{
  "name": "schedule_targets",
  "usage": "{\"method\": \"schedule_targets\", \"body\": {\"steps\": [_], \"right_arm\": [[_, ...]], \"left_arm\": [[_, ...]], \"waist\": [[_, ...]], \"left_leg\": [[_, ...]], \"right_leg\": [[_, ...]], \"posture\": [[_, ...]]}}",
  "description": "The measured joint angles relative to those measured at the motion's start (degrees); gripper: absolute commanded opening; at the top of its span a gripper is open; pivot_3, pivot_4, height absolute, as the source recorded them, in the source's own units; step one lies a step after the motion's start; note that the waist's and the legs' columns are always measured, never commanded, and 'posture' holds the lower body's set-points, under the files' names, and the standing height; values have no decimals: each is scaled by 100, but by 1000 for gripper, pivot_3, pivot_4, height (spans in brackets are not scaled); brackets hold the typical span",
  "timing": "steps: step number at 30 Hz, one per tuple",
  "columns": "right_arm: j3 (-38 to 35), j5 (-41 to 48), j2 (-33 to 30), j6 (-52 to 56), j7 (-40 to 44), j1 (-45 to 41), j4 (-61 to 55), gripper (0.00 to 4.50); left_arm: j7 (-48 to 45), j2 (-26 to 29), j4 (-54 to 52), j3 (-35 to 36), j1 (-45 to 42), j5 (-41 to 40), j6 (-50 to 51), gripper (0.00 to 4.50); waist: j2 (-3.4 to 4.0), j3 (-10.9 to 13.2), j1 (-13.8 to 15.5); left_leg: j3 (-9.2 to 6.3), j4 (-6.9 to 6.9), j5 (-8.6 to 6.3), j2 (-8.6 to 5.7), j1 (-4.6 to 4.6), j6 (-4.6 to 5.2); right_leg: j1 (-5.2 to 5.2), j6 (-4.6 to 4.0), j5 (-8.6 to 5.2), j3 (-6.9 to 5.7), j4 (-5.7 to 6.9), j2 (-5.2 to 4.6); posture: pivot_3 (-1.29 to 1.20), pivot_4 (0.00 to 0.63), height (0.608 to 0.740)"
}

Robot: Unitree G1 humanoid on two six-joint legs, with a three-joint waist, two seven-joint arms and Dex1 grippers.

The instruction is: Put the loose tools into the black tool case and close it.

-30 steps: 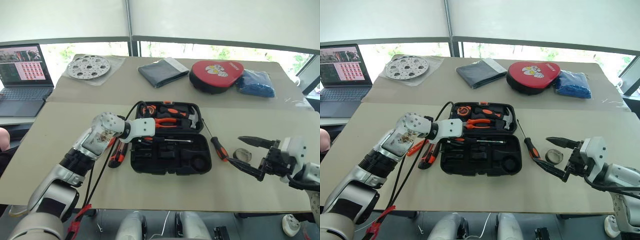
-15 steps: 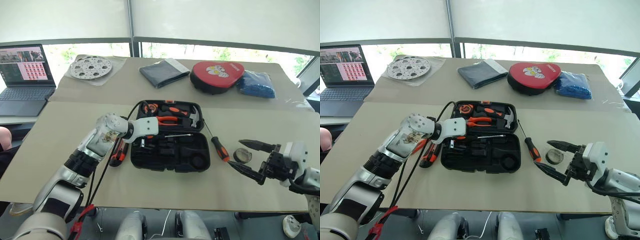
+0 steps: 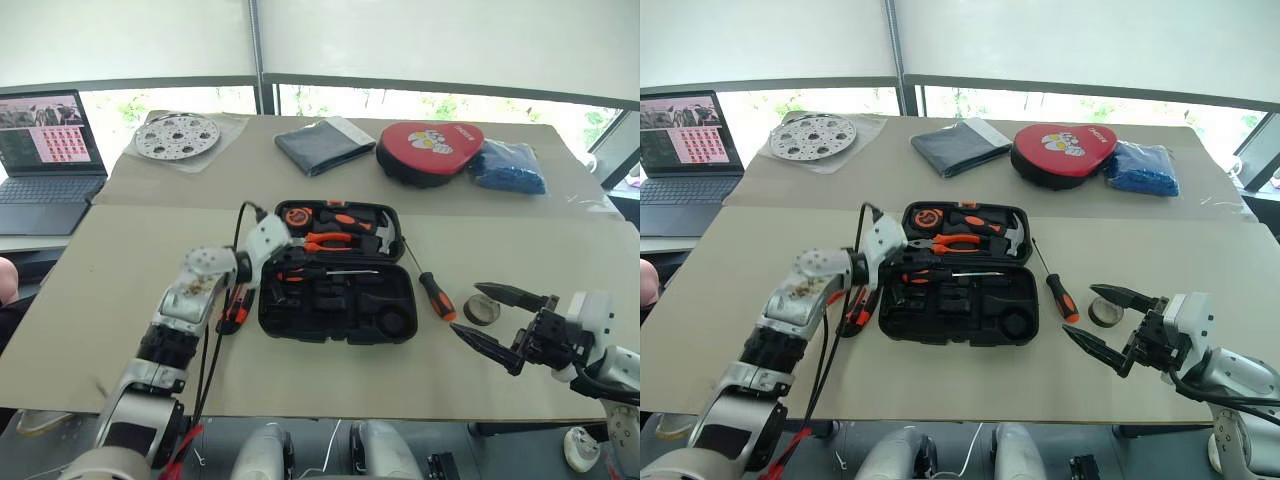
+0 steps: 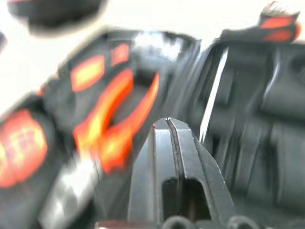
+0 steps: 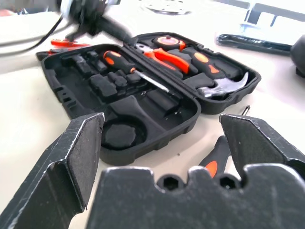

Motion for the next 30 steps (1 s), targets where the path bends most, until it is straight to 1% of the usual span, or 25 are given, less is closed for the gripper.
{"method": "schedule_targets", "body": {"steps": [5, 8, 12, 16, 18, 20, 22, 23, 24, 25, 26, 27, 28, 29, 30], "right_arm": [[2, 0, 6, 13, -153, -55, -126, 4500], [8, 0, 7, 27, -182, -55, -138, 4500], [15, 0, 39, 29, -241, -54, -145, 4500], [36, -12, 40, 50, -277, -54, -146, 4500], [36, -19, 40, 89, -332, -48, -146, 4500], [32, -67, 44, 124, -460, -23, -148, 4500], [-4, -123, 99, 153, -653, 18, -153, 4500], [-41, -265, 99, 220, -871, 73, -179, 4500], [-89, -573, 55, 423, -1258, 177, -199, 4500], [-135, -773, 3, 586, -1503, 275, -185, 4500], [-174, -933, -43, 793, -1722, 343, -178, 4500], [-232, -964, -51, 950, -1841, 410, -178, 4500], [-266, -957, -50, 1024, -1880, 471, -178, 4500], [-316, -934, -22, 1049, -1872, 587, -188, 4500], [-360, -907, 30, 1041, -1847, 703, -208, 4500]], "left_arm": [[-5, -8, -90, -174, 18, 61, -86, 71], [68, -109, -94, -281, 14, 123, -98, 71], [118, -110, -51, -591, -125, 467, -175, 71], [80, -78, -37, -839, -347, 699, 189, 71], [86, -78, -48, -835, -339, 700, 224, 71], [95, -85, -103, -628, -203, 544, 138, 71], [70, -120, -114, -307, 61, 201, -53, 583], [-29, -119, -187, -108, 235, -63, -122, 791], [-274, -79, -381, 193, 469, -502, -196, 1109], [-454, 2, -529, 384, 584, -762, -224, 1451], [-643, 141, -679, 604, 679, -1045, -246, 1904], [-755, 292, -838, 833, 755, -1246, -288, 2252], [-808, 390, -936, 1007, 798, -1390, -302, 2519], [-872, 503, -1229, 1373, 964, -1801, -201, 3020], [-908, 619, -1500, 1625, 1175, -2129, -21, 3411]], "waist": [[3, -2, 41], [6, -4, 44], [23, -18, 44], [49, -53, 47], [57, -61, 42], [57, -62, 17], [57, -61, -12], [58, -59, -31], [56, -57, -48], [53, -55, -48], [54, -54, -47], [55, -54, -45], [55, -54, -41], [56, -54, -36], [56, -54, -46]], "left_leg": [[-1, 1, -3, -5, 2, 5], [-1, 1, -4, -5, 4, 6], [-1, 1, -6, -6, 13, 10], [1, 0, -10, -8, 27, 17], [3, 0, -11, -8, 32, 18], [3, 0, -11, -4, 29, 18], [3, -1, -11, 1, 17, 17], [4, -1, -9, 3, 5, 14], [3, -1, -1, 8, -7, 0], [3, -1, 2, 8, -10, -6], [3, -2, 6, 8, -10, -12], [2, -4, 5, 8, -8, -11], [2, -5, 5, 8, -6, -11], [2, -7, 2, 8, -4, -6], [2, -8, 1, 11, -3, -5]], "right_leg": [[7, 2, 2, -1, -4, -7], [10, 2, 2, -1, -5, -6], [21, 3, 2, 0, -5, -6], [33, 3, 2, 3, -6, -5], [35, 3, 2, 7, -5, -6], [29, 3, 2, 8, -3, -6], [12, 3, 2, 9, 0, -6], [-1, 2, 3, 11, 4, -5], [-14, 1, 2, 9, 6, -4], [-20, -2, 1, 6, 12, -6], [-23, -4, 0, 6, 11, -5], [-23, -6, -1, 6, 11, -5], [-20, -6, -2, 6, 10, -4], [-16, -7, -2, 5, 8, -3], [-16, -7, -2, 6, 5, -1]], "posture": [[0, 150, 740], [0, 150, 740], [0, 150, 740], [0, 150, 740], [0, 150, 740], [0, 150, 740], [0, 150, 740], [0, 150, 740], [0, 150, 740], [0, 150, 740], [0, 150, 740], [0, 150, 740], [0, 150, 740], [0, 150, 740], [0, 150, 740]]}}
